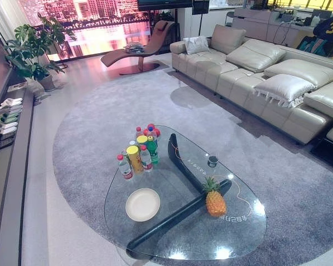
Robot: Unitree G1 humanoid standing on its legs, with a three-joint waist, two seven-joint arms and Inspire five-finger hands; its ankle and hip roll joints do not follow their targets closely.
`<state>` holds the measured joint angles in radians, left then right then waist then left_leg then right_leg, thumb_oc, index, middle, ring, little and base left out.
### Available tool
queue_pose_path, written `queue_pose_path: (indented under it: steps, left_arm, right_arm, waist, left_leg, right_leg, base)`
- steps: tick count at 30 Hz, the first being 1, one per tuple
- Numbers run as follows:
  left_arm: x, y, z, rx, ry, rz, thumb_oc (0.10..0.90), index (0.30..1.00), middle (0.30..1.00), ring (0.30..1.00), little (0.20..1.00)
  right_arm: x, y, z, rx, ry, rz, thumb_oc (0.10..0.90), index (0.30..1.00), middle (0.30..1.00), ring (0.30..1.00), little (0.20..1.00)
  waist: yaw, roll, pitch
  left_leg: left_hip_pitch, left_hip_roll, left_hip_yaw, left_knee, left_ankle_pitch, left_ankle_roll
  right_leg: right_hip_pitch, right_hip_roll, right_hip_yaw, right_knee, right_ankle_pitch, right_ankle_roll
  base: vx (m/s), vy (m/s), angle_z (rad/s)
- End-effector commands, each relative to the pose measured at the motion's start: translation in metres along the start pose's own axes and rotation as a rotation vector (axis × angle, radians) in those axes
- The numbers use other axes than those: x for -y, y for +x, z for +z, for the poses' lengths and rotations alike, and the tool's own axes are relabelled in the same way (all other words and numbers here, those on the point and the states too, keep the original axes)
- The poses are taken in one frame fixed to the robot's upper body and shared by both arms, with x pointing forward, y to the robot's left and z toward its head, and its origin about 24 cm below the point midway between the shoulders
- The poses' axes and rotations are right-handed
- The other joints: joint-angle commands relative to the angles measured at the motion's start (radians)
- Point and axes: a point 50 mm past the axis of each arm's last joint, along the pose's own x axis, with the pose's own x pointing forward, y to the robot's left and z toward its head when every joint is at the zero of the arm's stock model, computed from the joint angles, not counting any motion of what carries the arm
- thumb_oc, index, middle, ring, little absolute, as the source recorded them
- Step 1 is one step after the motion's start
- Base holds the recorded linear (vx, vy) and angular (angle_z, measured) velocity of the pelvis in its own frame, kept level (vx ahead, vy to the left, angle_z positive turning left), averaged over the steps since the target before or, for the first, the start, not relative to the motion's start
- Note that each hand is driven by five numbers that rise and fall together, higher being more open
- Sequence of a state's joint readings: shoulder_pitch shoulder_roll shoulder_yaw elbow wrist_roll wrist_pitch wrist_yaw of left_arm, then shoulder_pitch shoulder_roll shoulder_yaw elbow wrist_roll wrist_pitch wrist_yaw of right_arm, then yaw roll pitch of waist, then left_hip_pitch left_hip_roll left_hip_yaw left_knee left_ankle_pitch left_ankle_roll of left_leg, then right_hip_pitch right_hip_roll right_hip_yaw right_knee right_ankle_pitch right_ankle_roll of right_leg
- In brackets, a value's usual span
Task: Pick up the fruit to the plate
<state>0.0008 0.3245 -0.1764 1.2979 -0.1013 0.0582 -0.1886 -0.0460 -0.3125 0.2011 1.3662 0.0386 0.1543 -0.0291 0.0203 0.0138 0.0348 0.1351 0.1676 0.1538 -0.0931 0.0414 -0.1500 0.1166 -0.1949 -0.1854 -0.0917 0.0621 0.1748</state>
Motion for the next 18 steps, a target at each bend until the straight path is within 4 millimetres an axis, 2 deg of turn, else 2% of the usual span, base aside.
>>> queue_pose_path:
  steps: [1,5,8,11,15,18]
  left_arm:
    - [0.013,0.004,0.015,0.000,0.022,-0.057,0.800,0.900,0.900,0.900,0.900]
    - [0.015,0.004,0.015,0.004,0.016,-0.057,0.800,0.900,0.900,0.900,0.900]
    - [0.018,0.004,0.024,0.032,0.004,-0.055,0.800,0.900,0.900,0.900,0.900]
    - [0.016,0.004,0.034,0.056,-0.010,-0.042,0.800,0.900,0.900,0.900,0.900]
    - [0.010,0.002,0.057,0.120,-0.023,-0.034,0.800,0.900,0.900,0.900,0.900]
    - [0.008,0.001,0.063,0.122,-0.004,-0.035,0.800,0.900,0.900,0.900,0.900]
  right_arm:
    - [0.010,-0.002,0.022,0.026,-0.037,-0.040,0.800,0.900,0.900,0.900,0.900]
    - [0.012,-0.002,0.023,0.026,-0.032,-0.045,0.800,0.900,0.900,0.900,0.900]
    - [0.014,-0.003,0.031,0.048,-0.024,-0.057,0.800,0.900,0.900,0.900,0.900]
    - [0.016,-0.003,0.037,0.060,-0.026,-0.069,0.800,0.900,0.900,0.900,0.900]
    - [0.024,-0.007,0.060,0.120,-0.018,-0.100,0.800,0.900,0.900,0.900,0.900]
    - [0.032,-0.010,0.073,0.146,0.000,-0.123,0.800,0.900,0.900,0.900,0.900]
  waist:
    - [0.003,-0.010,0.059]
    - [0.004,-0.009,0.079]
    - [0.001,-0.003,0.119]
    - [-0.003,0.002,0.178]
    - [-0.005,0.004,0.279]
    - [-0.002,0.006,0.324]
  left_leg:
    - [0.001,0.006,0.004,0.006,-0.044,0.026]
    - [-0.023,0.007,0.005,0.006,-0.036,0.024]
    - [-0.078,0.009,0.002,0.006,-0.019,0.025]
    - [-0.141,0.000,-0.013,0.006,-0.004,0.031]
    - [-0.247,-0.026,-0.040,0.006,0.016,0.045]
    - [-0.296,-0.040,-0.056,0.006,0.027,0.050]
  right_leg:
    - [-0.006,-0.035,-0.032,0.004,-0.002,0.010]
    - [-0.031,-0.037,-0.032,0.004,0.005,0.012]
    - [-0.088,-0.036,-0.027,0.004,0.019,0.009]
    - [-0.151,-0.029,-0.012,0.004,0.034,0.004]
    - [-0.263,-0.009,0.025,0.004,0.066,-0.005]
    - [-0.310,-0.001,0.029,0.004,0.080,-0.010]
  base:
    - [0.05,-0.009,0.00]
    - [0.01,-0.002,0.00]
    - [-0.10,-0.005,-0.01]
    - [-0.11,-0.018,-0.02]
    - [-0.18,-0.044,-0.01]
    - [-0.08,-0.027,-0.04]
